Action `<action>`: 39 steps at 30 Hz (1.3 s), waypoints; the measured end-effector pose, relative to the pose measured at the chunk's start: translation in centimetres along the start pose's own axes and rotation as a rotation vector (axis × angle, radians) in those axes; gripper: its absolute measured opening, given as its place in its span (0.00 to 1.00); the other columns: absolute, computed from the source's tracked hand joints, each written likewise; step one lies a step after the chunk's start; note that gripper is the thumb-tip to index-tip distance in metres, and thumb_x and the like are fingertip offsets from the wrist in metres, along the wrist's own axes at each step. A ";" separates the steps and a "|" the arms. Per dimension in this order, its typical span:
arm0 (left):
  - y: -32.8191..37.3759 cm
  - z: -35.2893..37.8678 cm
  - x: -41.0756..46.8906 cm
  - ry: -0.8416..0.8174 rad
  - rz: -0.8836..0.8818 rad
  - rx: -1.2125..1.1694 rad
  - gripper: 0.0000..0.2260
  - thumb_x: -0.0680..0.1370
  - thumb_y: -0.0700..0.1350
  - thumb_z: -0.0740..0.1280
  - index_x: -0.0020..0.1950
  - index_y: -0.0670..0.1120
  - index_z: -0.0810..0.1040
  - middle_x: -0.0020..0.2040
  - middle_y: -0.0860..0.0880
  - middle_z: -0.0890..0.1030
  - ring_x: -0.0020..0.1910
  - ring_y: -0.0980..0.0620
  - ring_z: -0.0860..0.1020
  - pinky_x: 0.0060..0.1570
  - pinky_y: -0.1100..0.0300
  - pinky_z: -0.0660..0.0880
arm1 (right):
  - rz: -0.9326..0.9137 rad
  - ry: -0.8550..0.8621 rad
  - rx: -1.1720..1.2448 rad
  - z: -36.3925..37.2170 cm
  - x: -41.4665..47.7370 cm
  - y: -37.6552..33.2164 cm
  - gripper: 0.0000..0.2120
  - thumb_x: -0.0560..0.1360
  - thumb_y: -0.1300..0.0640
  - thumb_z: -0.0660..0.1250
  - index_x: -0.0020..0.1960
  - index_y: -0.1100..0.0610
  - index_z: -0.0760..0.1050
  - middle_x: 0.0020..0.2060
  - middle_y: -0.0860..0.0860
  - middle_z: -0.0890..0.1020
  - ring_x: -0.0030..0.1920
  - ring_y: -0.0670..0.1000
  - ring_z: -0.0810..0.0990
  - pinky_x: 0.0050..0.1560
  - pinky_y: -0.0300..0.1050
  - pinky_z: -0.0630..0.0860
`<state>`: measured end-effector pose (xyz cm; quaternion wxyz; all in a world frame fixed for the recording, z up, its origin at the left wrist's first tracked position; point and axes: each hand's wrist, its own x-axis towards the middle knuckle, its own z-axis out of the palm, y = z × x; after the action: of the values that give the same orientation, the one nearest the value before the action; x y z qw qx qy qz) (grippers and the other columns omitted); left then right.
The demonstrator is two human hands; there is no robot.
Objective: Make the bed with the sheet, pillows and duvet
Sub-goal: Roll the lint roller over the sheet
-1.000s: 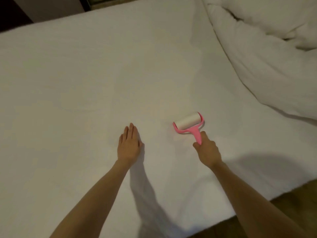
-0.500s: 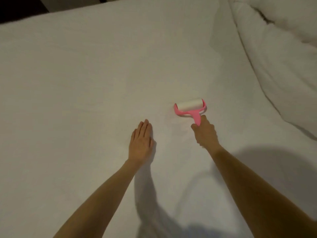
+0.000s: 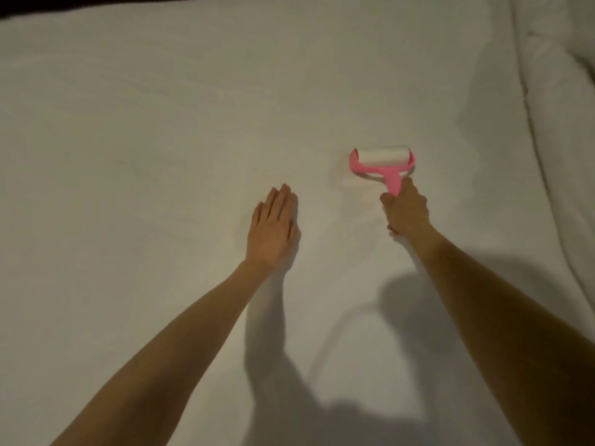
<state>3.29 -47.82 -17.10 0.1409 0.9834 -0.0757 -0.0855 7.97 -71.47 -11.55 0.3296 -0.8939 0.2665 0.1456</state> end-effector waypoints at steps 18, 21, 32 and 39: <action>-2.6 2.7 4.3 0.094 0.067 0.085 0.26 0.78 0.53 0.54 0.76 0.47 0.61 0.77 0.47 0.60 0.76 0.47 0.55 0.73 0.50 0.50 | -0.102 0.095 0.029 1.1 14.7 -11.4 0.17 0.78 0.58 0.56 0.66 0.60 0.64 0.58 0.58 0.77 0.52 0.61 0.80 0.47 0.50 0.78; -2.7 2.9 4.4 0.105 0.073 0.079 0.26 0.78 0.53 0.55 0.76 0.47 0.61 0.77 0.47 0.60 0.76 0.46 0.56 0.73 0.49 0.54 | -0.106 0.135 0.036 1.4 16.4 -12.8 0.18 0.78 0.58 0.56 0.67 0.60 0.64 0.60 0.57 0.77 0.55 0.58 0.79 0.47 0.46 0.76; -3.1 3.7 4.7 0.142 0.088 0.082 0.26 0.78 0.53 0.54 0.76 0.47 0.61 0.77 0.48 0.58 0.76 0.47 0.57 0.72 0.49 0.54 | -0.089 0.125 0.065 0.4 18.6 -16.1 0.21 0.81 0.60 0.55 0.73 0.57 0.59 0.62 0.54 0.74 0.54 0.49 0.76 0.15 0.26 0.60; -3.0 3.5 4.6 0.175 0.082 0.068 0.26 0.78 0.52 0.56 0.75 0.47 0.63 0.77 0.49 0.59 0.76 0.49 0.57 0.73 0.50 0.56 | -0.132 0.125 0.071 0.0 17.0 -13.8 0.19 0.79 0.61 0.56 0.70 0.60 0.63 0.60 0.57 0.76 0.49 0.55 0.77 0.15 0.26 0.60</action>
<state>7.51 -46.70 -22.01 0.1167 0.9875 -0.1060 0.0090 29.72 -69.07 -11.88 0.3525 -0.9047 0.2320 0.0582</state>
